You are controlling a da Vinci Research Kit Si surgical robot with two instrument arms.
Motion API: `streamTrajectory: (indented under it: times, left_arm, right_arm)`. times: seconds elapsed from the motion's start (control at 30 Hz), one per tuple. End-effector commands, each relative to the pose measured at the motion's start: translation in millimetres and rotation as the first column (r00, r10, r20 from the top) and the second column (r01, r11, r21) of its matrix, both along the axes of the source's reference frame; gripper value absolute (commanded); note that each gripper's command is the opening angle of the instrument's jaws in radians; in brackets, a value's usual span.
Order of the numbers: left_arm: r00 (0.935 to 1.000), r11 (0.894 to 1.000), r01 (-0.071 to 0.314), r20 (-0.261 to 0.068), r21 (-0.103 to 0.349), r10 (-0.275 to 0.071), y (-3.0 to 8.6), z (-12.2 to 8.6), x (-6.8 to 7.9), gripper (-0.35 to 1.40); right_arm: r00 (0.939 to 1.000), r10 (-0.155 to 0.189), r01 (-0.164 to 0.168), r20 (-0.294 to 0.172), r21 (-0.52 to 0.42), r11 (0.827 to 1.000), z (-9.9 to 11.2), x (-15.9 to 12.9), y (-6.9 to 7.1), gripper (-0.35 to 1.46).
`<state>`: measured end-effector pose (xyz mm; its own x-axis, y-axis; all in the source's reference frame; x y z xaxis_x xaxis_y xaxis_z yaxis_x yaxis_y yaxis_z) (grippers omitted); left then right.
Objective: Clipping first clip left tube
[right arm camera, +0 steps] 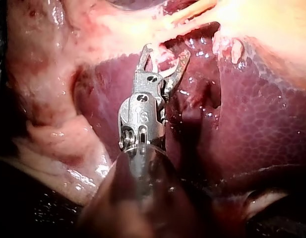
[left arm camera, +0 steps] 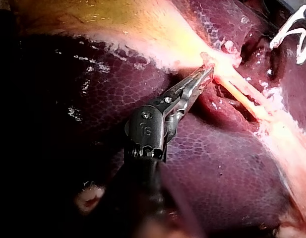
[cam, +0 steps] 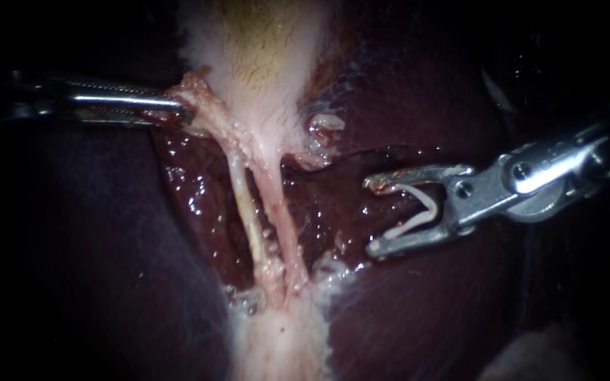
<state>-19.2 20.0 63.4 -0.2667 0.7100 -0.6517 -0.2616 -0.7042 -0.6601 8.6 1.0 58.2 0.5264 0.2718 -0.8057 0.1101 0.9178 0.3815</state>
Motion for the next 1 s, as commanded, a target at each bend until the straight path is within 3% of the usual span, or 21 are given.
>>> streamTrajectory:
  times: [0.03,0.37,1.0]
  left_arm:
    - [1.0,1.0,0.0,0.0,0.0,0.0,0.0,0.0,-0.1,-0.35]
    - [1.0,1.0,0.001,-0.001,-0.001,-0.001,-0.1,-0.1,-0.1,-0.35]
    - [1.0,1.0,0.004,-0.003,0.0,-0.004,-0.2,-0.3,-0.5,-0.35]
  right_arm:
    - [1.0,0.007,-0.007,0.005,0.01,1.0,-0.1,0.5,-0.2,0.49]
    - [0.9989,0.038,-0.039,0.026,0.035,0.999,1.0,4.2,-1.6,0.5]
    - [0.9998,0.015,-0.016,0.011,0.119,0.993,4.6,9.5,-4.0,0.48]
